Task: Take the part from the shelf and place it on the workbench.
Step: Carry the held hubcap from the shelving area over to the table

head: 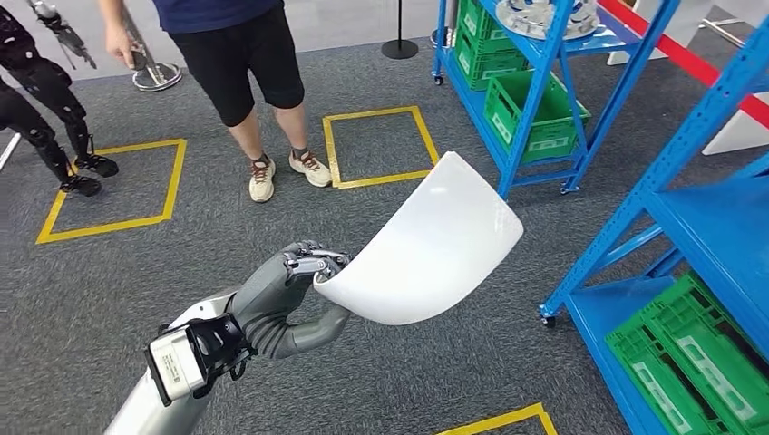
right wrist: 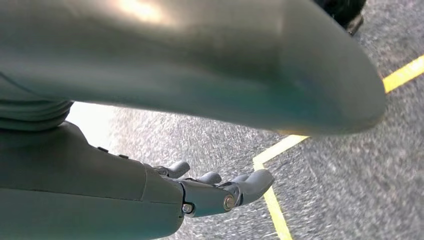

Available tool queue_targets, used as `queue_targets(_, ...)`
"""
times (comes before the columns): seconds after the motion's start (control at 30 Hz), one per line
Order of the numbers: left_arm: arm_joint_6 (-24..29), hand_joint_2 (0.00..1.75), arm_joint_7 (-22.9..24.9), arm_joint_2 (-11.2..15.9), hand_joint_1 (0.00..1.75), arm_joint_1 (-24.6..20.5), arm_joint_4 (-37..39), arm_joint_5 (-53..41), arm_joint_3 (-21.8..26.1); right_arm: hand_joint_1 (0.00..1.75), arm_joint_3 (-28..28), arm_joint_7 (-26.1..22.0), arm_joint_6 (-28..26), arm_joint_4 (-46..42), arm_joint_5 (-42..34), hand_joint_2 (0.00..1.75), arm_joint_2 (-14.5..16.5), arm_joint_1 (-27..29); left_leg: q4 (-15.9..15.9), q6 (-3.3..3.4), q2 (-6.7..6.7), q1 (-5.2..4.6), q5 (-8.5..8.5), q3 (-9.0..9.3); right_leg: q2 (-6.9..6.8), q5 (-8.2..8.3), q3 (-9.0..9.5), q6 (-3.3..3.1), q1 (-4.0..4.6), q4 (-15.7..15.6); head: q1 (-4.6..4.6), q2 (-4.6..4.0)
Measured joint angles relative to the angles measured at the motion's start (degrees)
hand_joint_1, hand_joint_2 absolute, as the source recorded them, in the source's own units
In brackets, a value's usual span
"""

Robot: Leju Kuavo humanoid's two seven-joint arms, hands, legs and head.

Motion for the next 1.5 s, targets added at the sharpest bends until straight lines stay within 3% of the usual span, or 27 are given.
queue_targets(0.1, 0.06, 1.75, 0.03, -0.02, 1.75, -0.16, 0.03, -0.21, 0.06, 0.00, 0.30, 0.10, -0.27, 0.00, 0.28, 0.00, 0.24, -0.15, -10.93, 0.75, 3.70, -0.34, 3.63, 6.06, -1.99, -0.68, 0.64, 0.77, 0.31, 0.19, -0.07, 0.00)
queue_targets(0.13, 0.09, 1.75, -0.19, 0.01, 1.75, -0.19, 0.08, -0.40, 0.11, 0.00, 0.33, 0.11, -0.44, 0.00, 0.28, 0.00, 0.25, -0.18, -12.12, 1.17, 4.14, -0.54, 3.68, 6.65, -2.54, -0.85, 0.81, 1.08, 0.45, 0.21, -0.04, 0.00)
queue_targets(0.2, 0.19, 1.75, -1.00, 0.19, 1.75, -0.12, 0.16, -0.94, 0.23, 0.00, 0.34, 0.13, -0.80, -0.01, 0.23, 0.00, 0.25, -0.33, -12.32, 2.02, 2.79, -0.75, 3.75, 6.62, -3.71, -1.02, 1.13, 1.74, 0.48, 0.06, 0.06, 0.00)
queue_targets(0.23, 0.25, 1.75, -1.42, 0.29, 1.75, -0.06, 0.18, -1.21, 0.31, 0.00, 0.34, 0.13, -0.91, -0.01, 0.21, 0.00, 0.25, -0.42, -12.50, 2.38, 2.06, -0.70, 3.88, 6.66, -3.33, -1.31, 1.28, 2.10, 0.31, 0.28, 0.11, 0.00)
queue_targets(0.3, 0.38, 1.75, -2.02, 0.37, 1.75, -0.02, 0.19, -1.62, 0.48, 0.00, 0.35, 0.15, -1.02, -0.01, 0.20, 0.00, 0.26, -0.50, -12.88, 3.05, 0.72, -0.40, 4.20, 6.80, -0.25, -3.41, 0.22, 2.66, -0.03, 3.30, 0.32, 0.00)
queue_targets(0.37, 0.45, 1.75, -2.24, 0.38, 1.75, 0.13, 0.22, -1.84, 0.57, 0.00, 0.36, 0.30, -1.19, 0.00, 0.22, 0.00, 0.28, -0.36, -12.93, 3.38, -0.63, -0.29, 4.32, 6.64, 3.19, -7.08, -3.33, 2.87, -0.19, 10.61, 0.61, 0.00)
queue_targets(0.43, 0.48, 1.75, -2.26, 0.44, 1.75, 0.47, 0.25, -1.90, 0.60, 0.00, 0.36, 0.69, -1.52, 0.00, 0.25, 0.00, 0.27, -0.14, -12.81, 3.46, -2.31, -0.35, 4.33, 6.49, 4.02, -8.63, -6.64, 2.88, -0.16, 16.34, 0.75, 0.00)
queue_targets(0.47, 0.48, 1.75, -2.20, 0.48, 1.75, 0.59, 0.25, -1.91, 0.63, 0.00, 0.36, 0.89, -1.68, 0.00, 0.27, 0.00, 0.26, -0.05, -12.72, 3.45, -3.19, -0.37, 4.35, 6.47, 4.15, -7.68, -6.94, 2.80, -0.15, 16.26, 0.77, 0.00)
queue_targets(0.5, 0.47, 1.75, -2.13, 0.52, 1.75, 0.66, 0.22, -1.91, 0.66, 0.00, 0.36, 0.99, -1.75, 0.00, 0.28, 0.00, 0.25, -0.01, -12.62, 3.39, -4.06, -0.36, 4.36, 6.49, 4.43, -5.72, -6.11, 2.67, -0.18, 13.89, 0.80, 0.00)
queue_targets(0.57, 0.39, 1.75, -1.80, 0.58, 1.75, 0.68, 0.09, -1.90, 0.73, 0.00, 0.36, 1.19, -1.81, 0.00, 0.38, 0.00, 0.17, 0.00, -12.38, 3.07, -5.59, -0.36, 4.38, 6.43, 6.63, -1.57, -2.75, 2.45, -0.35, 5.94, 0.87, 0.00)
queue_targets(0.63, 0.22, 1.75, -1.36, 0.70, 1.75, 0.81, -0.22, -1.84, 0.85, 0.00, 0.37, 1.38, -1.85, 0.00, 0.69, 0.00, 0.08, -0.11, -12.26, 2.40, -6.84, -0.36, 4.50, 6.12, 8.41, 0.01, -0.76, 2.21, -0.30, 1.19, 0.93, 0.00)
queue_targets(0.67, 0.16, 1.75, -1.17, 0.80, 1.75, 0.93, -0.48, -1.79, 0.97, 0.00, 0.38, 1.46, -1.82, 0.00, 0.90, 0.00, 0.03, -0.19, -12.35, 1.96, -7.42, -0.31, 4.63, 5.96, 8.45, -0.11, -0.64, 2.03, -0.14, 0.79, 0.94, 0.00)
queue_targets(0.73, 0.11, 1.75, -0.95, 1.13, 1.75, 1.19, -1.11, -1.68, 1.38, 0.00, 0.43, 1.53, -1.74, 0.00, 1.24, 0.00, -0.10, -0.36, -12.45, 1.23, -7.78, -0.14, 4.80, 5.63, 7.09, 0.24, -0.50, 1.30, -0.03, 0.44, 0.94, 0.00)
queue_targets(0.8, -0.09, 1.75, -0.46, 1.34, 1.75, 1.15, -1.60, -1.57, 1.75, 0.00, 0.46, 1.53, -1.68, 0.00, 1.37, 0.00, -0.27, -0.31, -10.08, 0.79, -5.03, -0.22, 3.14, 4.43, 5.56, 0.53, -0.27, 0.40, -0.11, -0.05, 0.63, 0.00)
queue_targets(0.87, -0.40, 1.75, 0.07, 1.38, 1.75, 0.99, -1.76, -1.49, 1.87, 0.00, 0.47, 1.54, -1.71, 0.00, 1.35, 0.00, -0.47, -0.13, -3.22, 0.43, -1.72, -0.23, -0.81, 1.33, 3.82, 0.49, -0.20, -0.13, 0.03, -0.21, 0.24, 0.00)
queue_targets(0.93, -0.57, 1.75, 0.38, 1.40, 1.75, 1.01, -1.73, -1.45, 1.89, 0.00, 0.47, 1.55, -1.75, 0.00, 1.34, 0.00, -0.62, -0.01, 3.28, 0.05, -0.86, -0.05, -3.41, -1.54, 1.99, 0.39, -0.22, -0.23, 0.15, -0.20, 0.15, 0.00)
queue_targets(0.97, -0.65, 1.75, 0.49, 1.42, 1.75, 1.05, -1.72, -1.44, 1.90, 0.00, 0.47, 1.56, -1.75, 0.00, 1.34, 0.00, -0.67, -0.02, 3.74, -0.06, -0.66, 0.03, -3.12, -1.58, 1.14, 0.35, -0.20, -0.20, 0.17, -0.19, 0.13, 0.00)
queue_targets(1.0, -0.72, 1.75, 0.57, 1.44, 1.75, 1.07, -1.71, -1.43, 1.91, 0.00, 0.47, 1.55, -1.74, 0.00, 1.34, 0.00, -0.70, -0.06, 1.87, -0.12, -0.34, 0.08, -1.85, -0.42, 0.32, 0.28, -0.11, -0.11, 0.16, -0.17, 0.11, 0.00)
queue_targets(1.07, -0.82, 1.75, 0.59, 1.44, 1.75, 1.03, -1.73, -1.39, 1.93, 0.00, 0.47, 1.54, -1.72, 0.00, 1.34, 0.00, -0.75, -0.15, -6.12, 0.04, 1.91, 0.01, 1.43, 4.07, -1.10, -0.02, 0.21, 0.29, 0.27, -0.07, 0.03, 0.00)
queue_targets(1.13, -0.87, 1.75, 0.59, 1.39, 1.75, 0.97, -1.77, -1.28, 1.95, 0.00, 0.47, 1.54, -1.71, 0.00, 1.34, 0.00, -0.86, -0.21, -11.47, 0.84, 3.74, -0.20, 2.93, 6.98, -2.20, -0.43, 0.51, 0.90, 0.59, 0.12, 0.09, 0.00)
queue_targets(1.17, -0.89, 1.75, 0.60, 1.37, 1.75, 0.95, -1.78, -1.22, 1.96, 0.00, 0.47, 1.54, -1.72, 0.00, 1.34, 0.00, -0.91, -0.28, -12.12, 1.34, 3.81, -0.40, 2.89, 7.20, -2.74, -0.55, 0.63, 1.24, 0.72, 0.15, 0.16, 0.00)
queue_targets(1.23, -0.91, 1.75, 0.63, 1.36, 1.75, 0.96, -1.83, -1.18, 1.99, 0.00, 0.47, 1.55, -1.73, -0.02, 1.40, 0.00, -0.95, -0.53, -12.27, 2.20, 2.33, -0.44, 3.12, 7.11, -3.57, -0.80, 0.94, 1.93, 0.61, 0.19, 0.28, 0.00)
queue_targets(1.27, -0.92, 1.75, 0.65, 1.36, 1.75, 0.93, -1.90, -1.20, 2.01, 0.00, 0.47, 1.55, -1.72, -0.03, 1.50, 0.00, -0.96, -0.63, -12.38, 2.53, 1.67, -0.37, 3.25, 7.11, -2.78, -1.26, 0.89, 2.30, 0.42, 0.69, 0.33, 0.00)
queue_targets(1.33, -0.94, 1.75, 0.77, 1.23, 1.75, 0.83, -2.04, -1.44, 2.02, 0.00, 0.50, 1.55, -1.70, -0.04, 1.82, 0.00, -1.01, -0.63, -12.57, 3.14, 0.41, -0.09, 3.53, 7.13, 0.80, -3.82, -0.83, 2.88, 0.09, 4.83, 0.58, 0.00)
queue_targets(1.37, -0.95, 1.75, 0.89, 1.17, 1.75, 0.84, -2.09, -1.70, 2.03, 0.00, 0.53, 1.55, -1.68, -0.04, 2.03, 0.00, -1.08, -0.53, -12.57, 3.31, -0.29, -0.09, 3.58, 7.05, 2.64, -5.61, -2.62, 3.02, 0.02, 8.46, 0.72, 0.00)
queue_targets(1.43, -0.90, 1.75, 1.10, 1.12, 1.75, 1.17, -2.11, -2.48, 2.03, 0.00, 0.58, 1.55, -1.66, -0.04, 2.47, 0.00, -1.26, -0.24, -12.53, 3.49, -1.91, -0.14, 3.65, 6.93, 3.93, -8.00, -6.33, 3.11, 0.03, 15.27, 0.87, 0.00)
queue_targets(1.5, -0.71, 1.75, 1.00, 1.21, 1.75, 1.71, -2.15, -3.30, 2.05, 0.00, 0.63, 1.46, -1.60, -0.04, 2.75, 0.00, -1.38, -0.08, -12.44, 3.45, -3.60, -0.16, 3.70, 6.92, 4.21, -6.25, -6.95, 2.95, 0.01, 15.20, 0.95, 0.00)
